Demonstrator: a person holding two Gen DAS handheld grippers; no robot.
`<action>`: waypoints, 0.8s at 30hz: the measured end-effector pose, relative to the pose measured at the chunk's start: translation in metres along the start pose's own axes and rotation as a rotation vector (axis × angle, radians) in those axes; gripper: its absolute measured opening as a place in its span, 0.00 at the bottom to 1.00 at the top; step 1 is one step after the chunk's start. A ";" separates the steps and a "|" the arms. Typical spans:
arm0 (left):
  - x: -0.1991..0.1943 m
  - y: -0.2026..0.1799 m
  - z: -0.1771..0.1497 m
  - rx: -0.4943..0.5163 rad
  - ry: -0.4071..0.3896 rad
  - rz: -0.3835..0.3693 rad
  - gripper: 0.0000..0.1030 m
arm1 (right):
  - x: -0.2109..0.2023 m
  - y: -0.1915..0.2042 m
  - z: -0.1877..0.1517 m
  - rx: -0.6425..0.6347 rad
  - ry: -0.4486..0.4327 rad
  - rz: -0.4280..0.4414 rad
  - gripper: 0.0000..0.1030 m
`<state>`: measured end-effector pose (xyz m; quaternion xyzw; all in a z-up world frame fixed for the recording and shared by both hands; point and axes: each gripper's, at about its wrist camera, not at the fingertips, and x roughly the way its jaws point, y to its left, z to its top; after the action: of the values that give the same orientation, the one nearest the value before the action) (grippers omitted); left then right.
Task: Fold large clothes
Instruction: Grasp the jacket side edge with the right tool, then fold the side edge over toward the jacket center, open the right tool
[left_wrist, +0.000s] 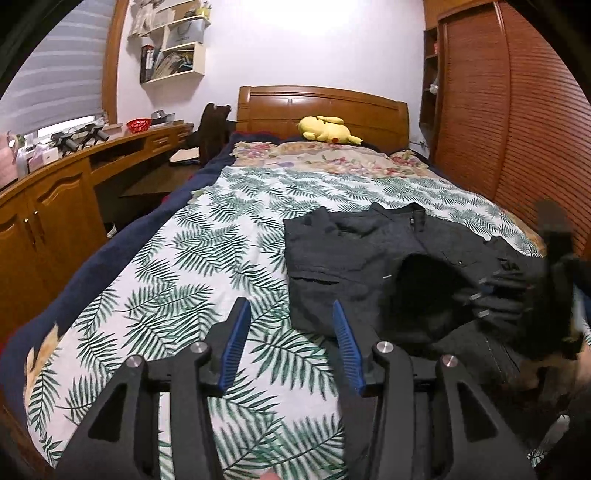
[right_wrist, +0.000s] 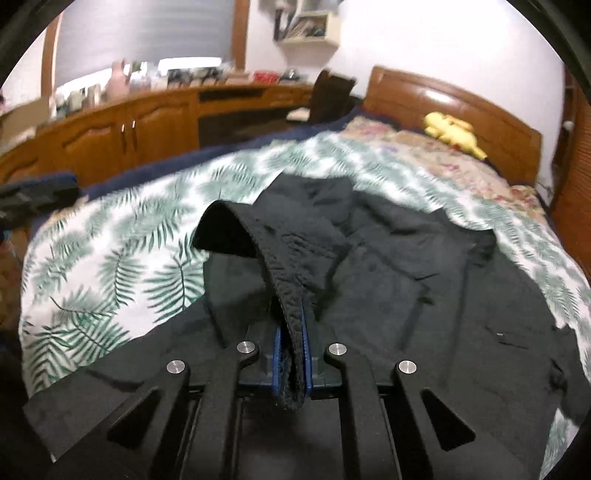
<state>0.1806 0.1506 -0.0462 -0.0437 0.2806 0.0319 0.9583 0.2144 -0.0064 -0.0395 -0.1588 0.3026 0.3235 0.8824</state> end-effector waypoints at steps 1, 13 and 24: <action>0.002 -0.004 0.001 0.006 0.004 -0.001 0.44 | -0.017 -0.008 -0.002 0.022 -0.027 -0.011 0.06; 0.014 -0.037 0.008 0.019 -0.006 -0.052 0.44 | -0.107 -0.064 -0.030 0.161 -0.130 -0.170 0.06; 0.022 -0.061 0.011 0.035 -0.010 -0.099 0.44 | -0.130 -0.095 -0.062 0.196 -0.070 -0.281 0.06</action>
<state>0.2101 0.0915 -0.0450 -0.0404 0.2737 -0.0200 0.9608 0.1723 -0.1679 0.0035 -0.1014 0.2764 0.1713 0.9402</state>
